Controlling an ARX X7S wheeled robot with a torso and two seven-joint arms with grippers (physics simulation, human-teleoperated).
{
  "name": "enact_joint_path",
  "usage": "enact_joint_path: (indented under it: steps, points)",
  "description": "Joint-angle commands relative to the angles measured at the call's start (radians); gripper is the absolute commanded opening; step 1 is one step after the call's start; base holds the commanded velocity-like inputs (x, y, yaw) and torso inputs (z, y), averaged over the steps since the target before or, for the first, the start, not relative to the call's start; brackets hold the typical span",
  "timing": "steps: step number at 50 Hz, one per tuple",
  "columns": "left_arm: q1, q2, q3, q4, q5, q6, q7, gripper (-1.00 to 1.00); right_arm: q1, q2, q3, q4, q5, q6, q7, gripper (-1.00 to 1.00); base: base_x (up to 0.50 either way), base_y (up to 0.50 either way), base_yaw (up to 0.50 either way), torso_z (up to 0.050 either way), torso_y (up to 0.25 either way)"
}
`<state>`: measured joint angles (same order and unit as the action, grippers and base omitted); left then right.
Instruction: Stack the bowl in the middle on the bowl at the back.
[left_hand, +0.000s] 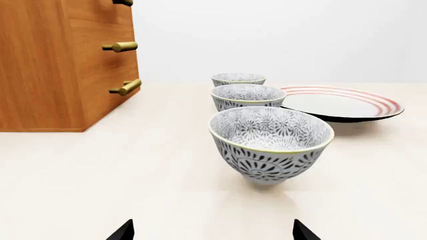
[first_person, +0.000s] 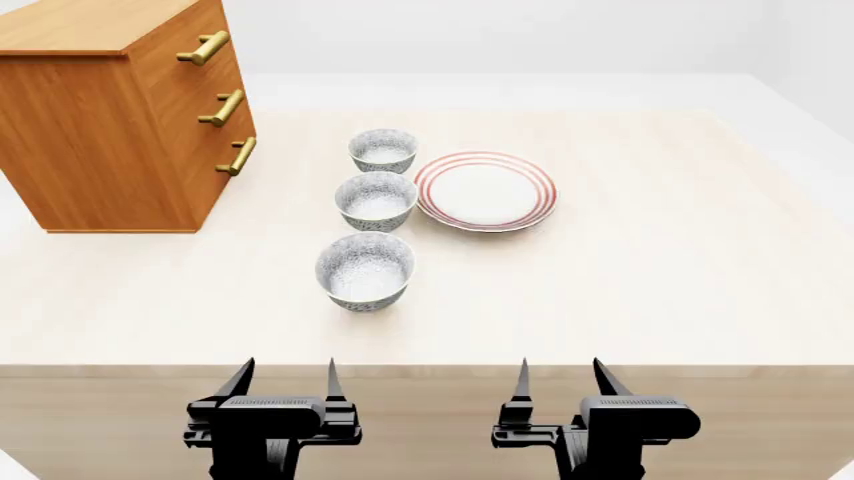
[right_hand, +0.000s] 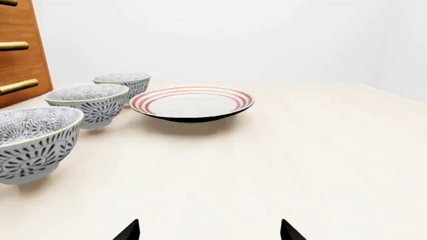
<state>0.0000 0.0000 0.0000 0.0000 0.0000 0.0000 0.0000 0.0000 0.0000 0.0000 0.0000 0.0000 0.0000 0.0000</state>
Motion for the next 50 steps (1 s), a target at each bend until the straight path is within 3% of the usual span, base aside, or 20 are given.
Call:
enact_joint_path:
  steps: [1, 10, 23, 31, 36, 50]
  points:
    - [0.004, -0.016, 0.018, 0.012, -0.020, -0.014, -0.014, 1.00, -0.003, 0.014, -0.017, -0.009, 0.016, 0.016, 0.026, 1.00, 0.00, 0.00, 0.00, 0.000, 0.000]
    - [0.003, -0.051, 0.048, 0.034, -0.056, -0.077, -0.034, 1.00, -0.017, 0.049, -0.058, -0.038, 0.042, 0.037, 0.044, 1.00, 0.00, 0.00, 0.00, 0.000, 0.000]
    - [-0.020, -0.073, 0.080, 0.004, -0.042, -0.085, -0.071, 1.00, -0.010, 0.074, -0.094, -0.036, 0.025, 0.034, 0.075, 1.00, 0.00, 0.45, 0.00, 0.000, 0.000]
    - [-0.033, -0.089, 0.079, 0.035, -0.124, -0.092, -0.024, 1.00, 0.001, 0.079, -0.101, -0.033, 0.030, 0.063, 0.099, 1.00, 0.00, 0.00, 0.00, 0.032, 0.000]
    - [-0.087, -0.098, 0.095, 0.031, -0.169, -0.205, -0.001, 1.00, 0.025, 0.094, -0.098, -0.081, 0.036, 0.156, 0.108, 1.00, 0.00, 0.00, 0.00, 0.050, 0.000]
    - [-0.311, -0.094, 0.118, 0.066, -0.135, -0.283, -0.078, 1.00, 0.206, 0.179, -0.122, -0.305, 0.003, 0.515, 0.098, 1.00, 0.00, 0.00, 0.00, 0.050, 0.000]
